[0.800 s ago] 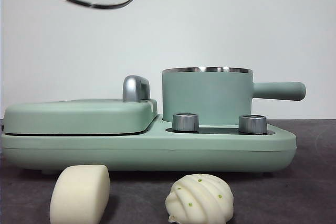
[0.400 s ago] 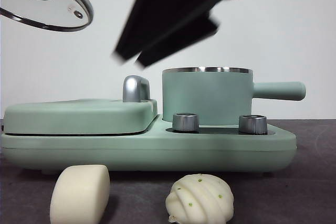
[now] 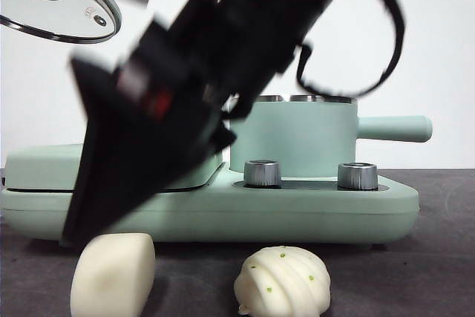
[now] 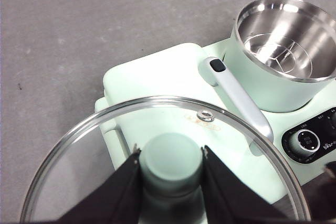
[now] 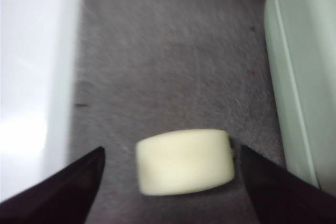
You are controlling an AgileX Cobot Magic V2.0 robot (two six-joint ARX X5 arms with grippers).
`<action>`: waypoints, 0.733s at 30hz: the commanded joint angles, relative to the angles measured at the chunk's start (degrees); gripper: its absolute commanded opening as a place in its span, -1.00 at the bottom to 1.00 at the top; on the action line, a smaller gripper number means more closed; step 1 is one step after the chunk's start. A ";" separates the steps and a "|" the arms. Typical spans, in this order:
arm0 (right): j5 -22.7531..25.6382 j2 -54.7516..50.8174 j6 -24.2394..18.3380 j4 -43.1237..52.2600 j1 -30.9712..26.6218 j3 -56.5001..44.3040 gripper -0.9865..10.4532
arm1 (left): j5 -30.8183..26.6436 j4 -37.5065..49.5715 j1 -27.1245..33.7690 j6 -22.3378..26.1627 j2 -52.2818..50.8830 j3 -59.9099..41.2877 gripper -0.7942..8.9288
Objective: Put the buns in a small steamer
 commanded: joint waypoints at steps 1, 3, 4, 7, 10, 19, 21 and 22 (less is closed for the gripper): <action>1.16 3.17 -0.04 2.19 0.94 0.98 -0.04 | 0.00 1.49 -0.15 1.20 -0.13 0.85 -0.82; 1.44 4.87 -0.02 3.10 0.92 0.98 -0.04 | 0.00 1.49 -0.15 1.20 -0.13 0.85 -0.82; 1.55 5.51 -0.02 3.30 0.92 0.98 -0.04 | 0.00 1.49 -0.15 1.20 -0.13 0.85 -0.82; 1.51 6.91 0.02 3.02 0.92 0.98 -0.10 | 0.00 1.49 -0.15 1.20 -0.13 0.85 -0.82; 1.53 7.30 0.26 1.79 0.94 0.98 -0.29 | 0.00 1.49 -0.15 1.22 -0.13 0.85 -0.82; 1.92 -0.48 9.31 -6.80 -0.92 2.25 -0.34 | 0.00 1.51 -0.15 1.40 -0.13 0.85 -0.82; 1.92 -4.17 11.54 -11.15 -2.08 3.65 -0.34 | 0.00 1.51 -0.15 1.40 -0.13 0.85 -0.82; 1.92 -5.49 12.57 -12.83 -2.58 4.31 -0.34 | 0.00 1.51 -0.15 1.40 -0.13 0.85 -0.82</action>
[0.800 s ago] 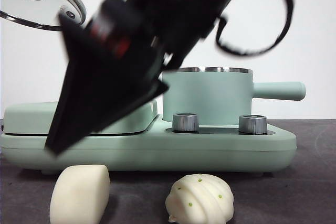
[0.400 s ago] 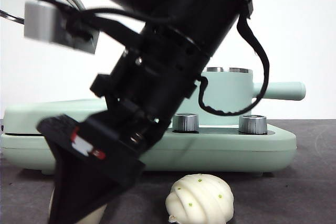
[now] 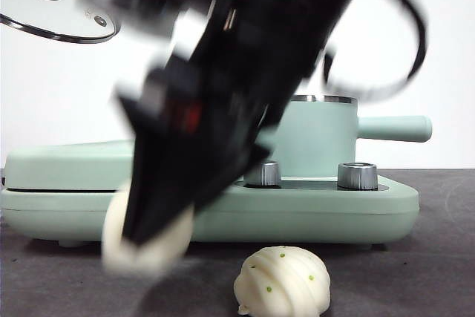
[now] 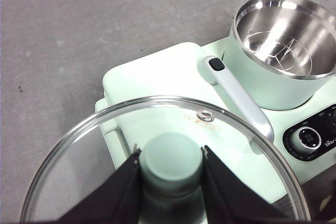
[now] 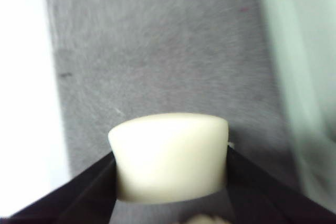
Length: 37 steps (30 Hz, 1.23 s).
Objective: Put the buns in a small steamer
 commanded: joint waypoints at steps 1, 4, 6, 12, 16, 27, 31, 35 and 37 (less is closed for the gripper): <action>0.09 -4.87 6.21 -5.51 -1.36 3.76 -0.34 | -0.02 1.49 -0.15 0.44 -0.13 0.85 -0.82; 0.07 -9.84 10.62 -13.20 -4.26 7.80 -0.34 | -0.02 1.44 -0.15 0.44 -0.13 0.85 -0.82; 0.09 -12.13 12.33 -17.70 -6.51 11.08 -0.34 | -0.02 1.44 -0.15 0.44 -0.13 0.85 -0.82; 0.09 -13.77 15.21 -27.56 -15.39 22.36 -0.34 | -0.02 1.44 -0.15 0.42 -0.13 0.85 -0.82; 0.04 -11.02 14.53 -26.21 -21.29 27.69 -0.34 | -0.02 1.44 -0.15 0.42 -0.13 0.85 -0.82; -0.31 6.71 9.79 -22.64 -28.46 37.29 -0.34 | -0.02 1.22 -0.15 0.42 -0.13 0.85 -0.82; -0.11 13.16 9.62 -22.16 -29.62 40.52 -0.34 | 0.00 1.11 -0.15 0.42 -0.13 0.85 -0.82; -0.02 18.14 9.64 -21.64 -30.29 42.82 -0.34 | -0.02 1.05 -0.15 0.39 -0.13 0.85 -0.82; 0.11 20.17 9.62 -21.51 -30.64 43.58 -0.34 | -0.02 1.07 -0.15 0.42 -0.13 0.85 -0.82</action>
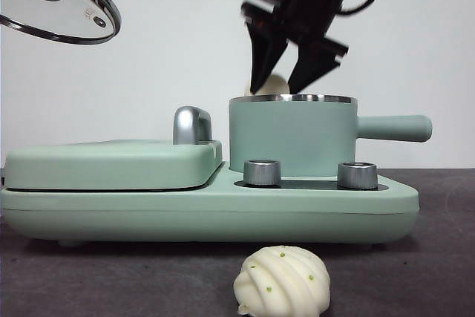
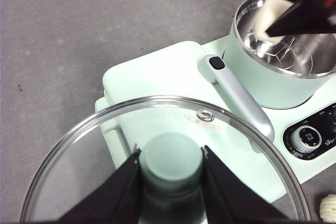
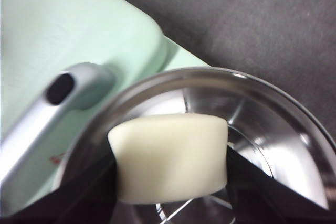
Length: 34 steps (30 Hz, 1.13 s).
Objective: Put the buns in a small steamer
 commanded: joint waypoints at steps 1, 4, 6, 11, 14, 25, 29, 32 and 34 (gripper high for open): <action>0.31 2.95 -0.74 0.66 0.17 1.97 -0.34 | -0.02 1.31 -0.15 0.42 -0.13 0.85 -0.82; 1.55 4.79 -0.94 0.90 0.17 1.97 -0.34 | -0.02 1.29 -0.15 0.39 -0.13 0.85 -0.82; 1.46 5.64 -0.96 0.50 0.20 1.97 -0.32 | -0.02 1.27 -0.15 0.39 -0.13 0.85 -0.82; 1.84 5.22 -1.77 0.76 0.48 2.19 -0.09 | -0.02 1.29 -0.15 0.39 -0.13 0.85 -0.82; 1.73 2.93 -1.95 -0.59 0.33 3.89 -0.08 | -0.02 1.29 -0.15 0.39 -0.13 0.85 -0.82; -0.24 -17.84 -1.79 6.47 4.20 -4.44 -0.08 | -0.02 1.31 -0.15 0.42 -0.13 0.85 -0.82; -0.17 -26.27 -1.27 16.06 6.45 -16.66 -0.08 | -0.02 1.31 -0.15 0.42 -0.13 0.85 -0.82; -0.13 -32.52 -0.20 22.45 8.22 -26.08 -0.13 | 0.00 1.31 -0.15 0.42 -0.13 0.85 -0.82; 0.35 -36.24 -0.15 25.35 9.46 -31.61 -0.17 | 0.00 1.31 -0.15 0.42 -0.13 0.85 -0.82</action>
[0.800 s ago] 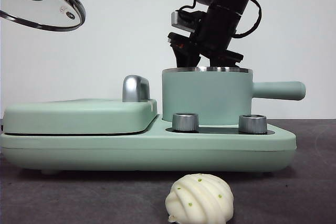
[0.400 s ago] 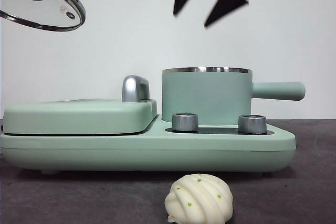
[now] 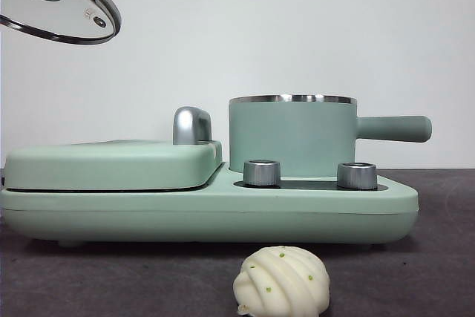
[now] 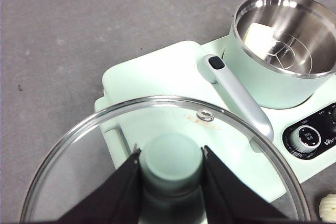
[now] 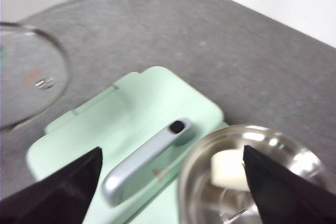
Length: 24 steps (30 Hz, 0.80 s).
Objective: Put the buns in a small steamer
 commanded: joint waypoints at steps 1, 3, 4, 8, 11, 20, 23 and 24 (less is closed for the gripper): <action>0.87 -4.55 0.96 4.07 2.16 -7.48 -0.17 | 0.00 1.36 -0.15 0.42 -0.13 0.85 -0.82; 1.51 -7.87 0.94 5.31 3.69 -12.22 -0.17 | 0.02 1.36 -0.15 0.42 -0.13 0.85 -0.82; 1.49 -9.29 0.98 5.60 4.42 -14.29 -0.17 | 0.02 1.36 -0.15 0.42 -0.13 0.85 -0.82; 1.40 -14.86 1.03 5.18 7.54 -21.99 -0.17 | 0.02 1.36 -0.15 0.42 -0.13 0.85 -0.82; 1.31 -17.27 0.39 1.90 10.69 -26.08 -0.16 | 0.02 1.36 -0.15 0.42 -0.13 0.85 -0.82; 3.39 -12.37 -3.76 -6.93 20.50 -29.77 -0.14 | 0.04 1.33 -0.15 0.42 -0.13 0.85 -0.82; 5.92 -8.68 -3.76 -5.33 22.82 -29.77 -0.08 | 0.04 1.33 -0.15 0.42 -0.13 0.85 -0.82; 6.08 -7.34 -3.76 -4.50 23.34 -29.77 -0.08 | 0.04 1.33 -0.15 0.42 -0.13 0.85 -0.82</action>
